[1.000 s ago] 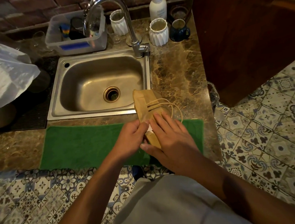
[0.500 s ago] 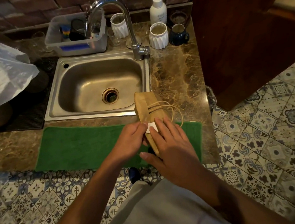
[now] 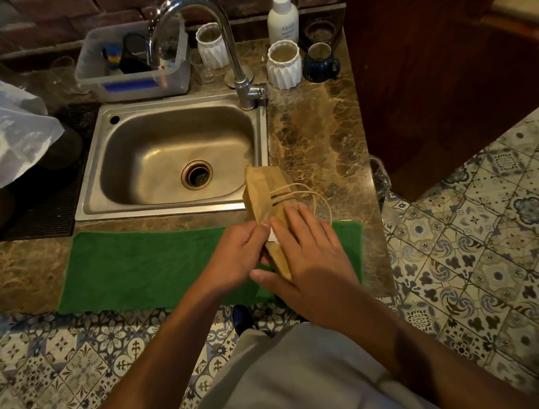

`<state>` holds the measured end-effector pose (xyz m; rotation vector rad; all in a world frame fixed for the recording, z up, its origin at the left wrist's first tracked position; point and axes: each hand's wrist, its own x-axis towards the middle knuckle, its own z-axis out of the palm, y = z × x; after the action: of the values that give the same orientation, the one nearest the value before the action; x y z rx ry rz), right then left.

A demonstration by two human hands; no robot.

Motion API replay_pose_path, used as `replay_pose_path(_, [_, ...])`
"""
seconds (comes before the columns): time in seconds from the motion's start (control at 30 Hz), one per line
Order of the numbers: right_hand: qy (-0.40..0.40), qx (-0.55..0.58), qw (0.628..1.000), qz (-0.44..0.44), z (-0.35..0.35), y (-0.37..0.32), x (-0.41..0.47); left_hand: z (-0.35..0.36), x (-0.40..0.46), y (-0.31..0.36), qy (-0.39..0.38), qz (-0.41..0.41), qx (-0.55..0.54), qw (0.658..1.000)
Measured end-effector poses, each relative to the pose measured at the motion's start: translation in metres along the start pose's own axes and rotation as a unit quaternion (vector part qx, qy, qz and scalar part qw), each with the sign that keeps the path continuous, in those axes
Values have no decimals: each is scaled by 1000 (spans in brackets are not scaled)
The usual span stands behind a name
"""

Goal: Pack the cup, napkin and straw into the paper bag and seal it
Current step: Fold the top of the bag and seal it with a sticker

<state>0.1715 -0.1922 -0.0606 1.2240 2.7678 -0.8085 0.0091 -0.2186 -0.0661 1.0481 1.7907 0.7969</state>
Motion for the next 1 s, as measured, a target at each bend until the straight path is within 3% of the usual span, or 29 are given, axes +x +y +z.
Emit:
replay_pose_path(0.43, [-21,7,1000,10,-11,11,1,2,4,-1,9,-9,6,1000])
replay_pose_path(0.7, [52,-25,996,-67,-10,13,-18,8,6,4,-10,-67,-56,996])
replay_pose_path(0.93, [57,-15,997,-51,-6,18,-24,13,7,9,-5,-70,-57,996])
replay_pose_path(1.0, [98,16,993,-65,-7,22,-24,15,6,12,-2,-75,-52,996])
